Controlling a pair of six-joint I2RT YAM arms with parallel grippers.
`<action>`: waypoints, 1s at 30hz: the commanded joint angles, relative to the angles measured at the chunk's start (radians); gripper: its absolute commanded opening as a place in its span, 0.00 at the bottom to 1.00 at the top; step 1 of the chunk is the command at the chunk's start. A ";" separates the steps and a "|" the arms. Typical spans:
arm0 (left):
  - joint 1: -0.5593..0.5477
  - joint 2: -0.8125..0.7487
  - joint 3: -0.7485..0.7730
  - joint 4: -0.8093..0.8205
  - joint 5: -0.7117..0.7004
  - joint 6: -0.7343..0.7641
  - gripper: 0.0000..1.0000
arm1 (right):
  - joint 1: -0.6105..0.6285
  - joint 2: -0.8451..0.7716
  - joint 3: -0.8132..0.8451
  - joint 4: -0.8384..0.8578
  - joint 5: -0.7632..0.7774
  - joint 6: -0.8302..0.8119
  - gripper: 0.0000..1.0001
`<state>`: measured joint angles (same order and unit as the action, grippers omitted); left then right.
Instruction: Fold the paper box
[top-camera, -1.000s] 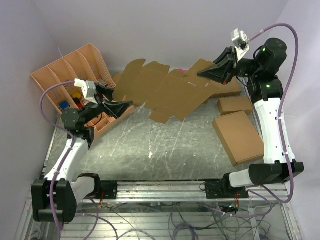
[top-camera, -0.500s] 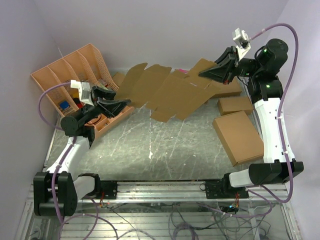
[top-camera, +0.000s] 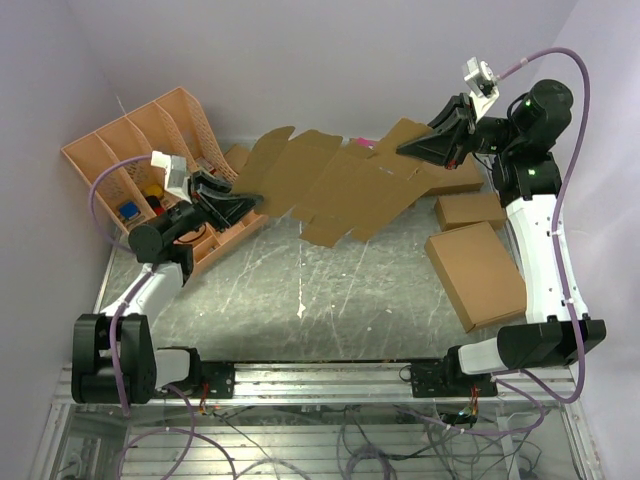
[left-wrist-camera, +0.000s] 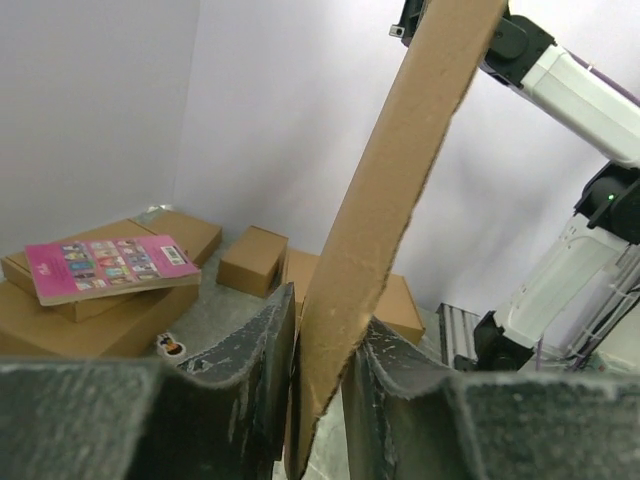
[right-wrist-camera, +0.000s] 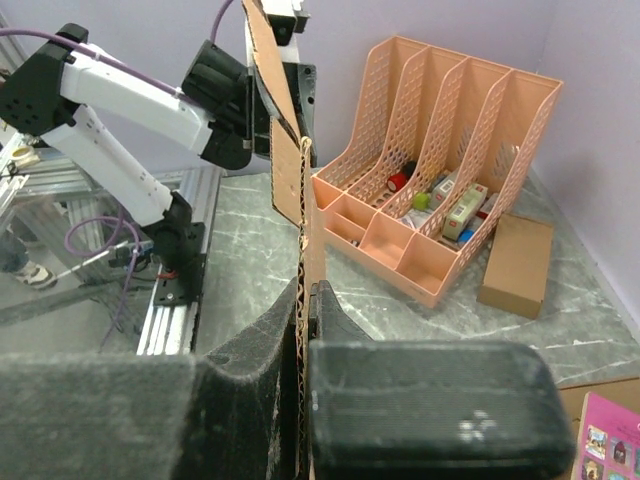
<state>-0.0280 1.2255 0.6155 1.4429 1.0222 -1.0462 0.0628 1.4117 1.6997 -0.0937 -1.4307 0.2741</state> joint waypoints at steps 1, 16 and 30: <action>0.010 0.030 0.042 0.258 0.036 -0.099 0.32 | -0.005 -0.002 -0.011 0.045 -0.016 0.033 0.00; 0.011 -0.096 0.050 -0.067 0.145 0.158 0.07 | -0.017 -0.017 0.021 -0.423 0.177 -0.456 0.45; -0.069 -0.350 0.176 -1.422 0.010 1.173 0.07 | -0.020 -0.024 0.244 -0.800 0.405 -0.837 0.93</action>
<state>-0.0765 0.8623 0.7536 0.2966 1.0691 -0.0803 0.0460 1.3899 1.8599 -0.8165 -1.0283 -0.4980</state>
